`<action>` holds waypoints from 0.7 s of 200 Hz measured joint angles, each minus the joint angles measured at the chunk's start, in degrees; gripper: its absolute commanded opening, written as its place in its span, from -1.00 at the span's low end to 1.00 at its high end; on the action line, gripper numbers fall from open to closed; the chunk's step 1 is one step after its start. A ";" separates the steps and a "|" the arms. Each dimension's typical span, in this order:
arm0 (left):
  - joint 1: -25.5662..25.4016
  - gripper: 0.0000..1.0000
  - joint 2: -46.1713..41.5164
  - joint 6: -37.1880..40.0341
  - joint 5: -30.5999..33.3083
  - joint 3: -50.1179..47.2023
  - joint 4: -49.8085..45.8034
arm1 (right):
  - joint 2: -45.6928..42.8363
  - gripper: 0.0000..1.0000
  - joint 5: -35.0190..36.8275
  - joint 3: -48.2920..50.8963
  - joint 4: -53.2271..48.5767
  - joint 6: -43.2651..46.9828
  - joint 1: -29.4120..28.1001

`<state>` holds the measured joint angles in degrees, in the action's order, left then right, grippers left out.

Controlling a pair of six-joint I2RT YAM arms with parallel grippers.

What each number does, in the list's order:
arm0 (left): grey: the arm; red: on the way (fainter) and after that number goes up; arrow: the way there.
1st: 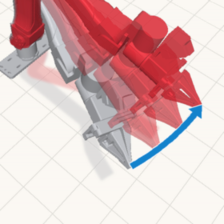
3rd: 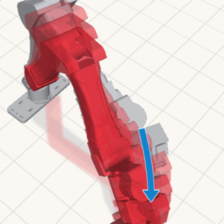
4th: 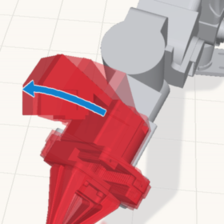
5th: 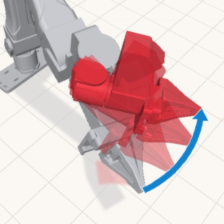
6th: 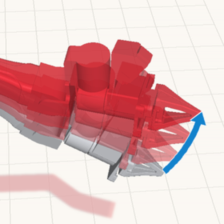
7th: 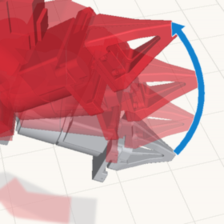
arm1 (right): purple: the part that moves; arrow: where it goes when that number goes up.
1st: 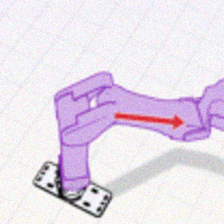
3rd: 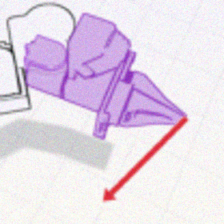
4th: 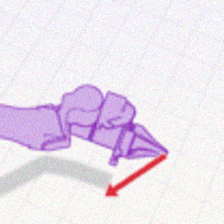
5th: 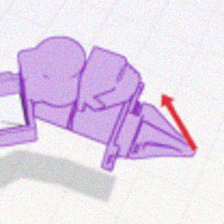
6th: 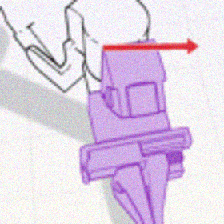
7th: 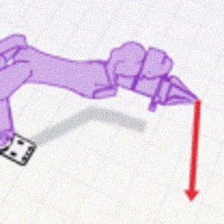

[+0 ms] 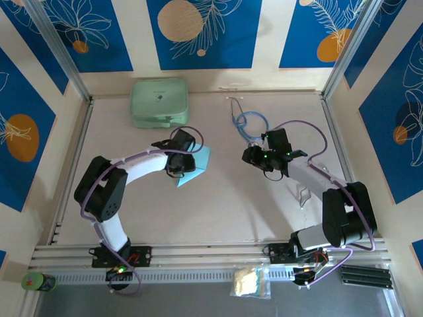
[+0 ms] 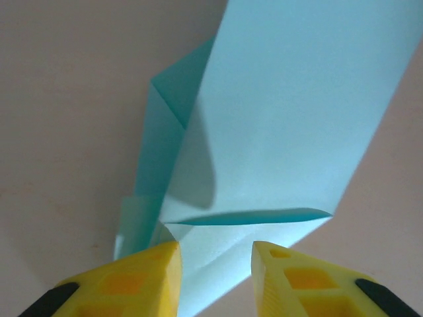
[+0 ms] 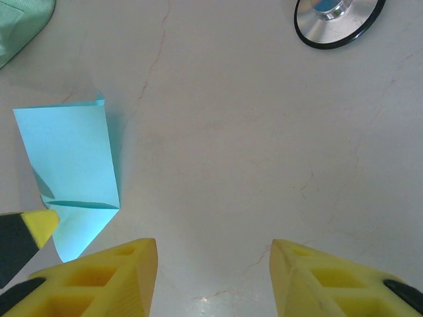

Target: Fold a paper plane with a square sheet of paper (pick it up from the middle)

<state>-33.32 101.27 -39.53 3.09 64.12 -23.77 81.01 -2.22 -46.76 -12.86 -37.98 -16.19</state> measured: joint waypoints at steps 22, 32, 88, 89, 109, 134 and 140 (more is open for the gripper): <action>0.59 -0.39 1.25 0.76 0.76 0.00 0.39 | 0.59 -0.03 -0.24 -0.13 0.02 0.02 -0.17; 0.68 -0.42 1.68 0.96 1.09 0.02 0.44 | 1.03 -0.03 -0.39 -0.15 0.00 0.02 -0.31; 0.72 -0.66 4.24 2.62 2.34 0.13 0.46 | 3.56 -0.03 -1.29 -2.10 -0.15 0.02 -1.09; 0.74 -0.66 4.24 2.62 2.34 0.13 0.48 | 3.56 -0.03 -1.29 -2.14 -0.13 0.02 -1.09; 0.83 -0.74 4.35 4.07 1.55 0.15 1.22 | 4.09 -0.03 -1.46 -2.93 -0.07 0.02 -1.38; 0.17 -0.77 4.55 6.64 -0.72 0.15 2.38 | 4.50 -0.03 -1.90 -3.41 -0.02 0.02 -1.62; -0.04 -0.77 4.61 7.23 -1.09 0.15 2.54 | 4.61 -0.03 -1.95 -3.50 -0.04 0.00 -1.73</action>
<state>-33.36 105.89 -32.29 2.00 64.27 -21.23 85.62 -4.16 -50.26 -12.91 -37.98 -17.91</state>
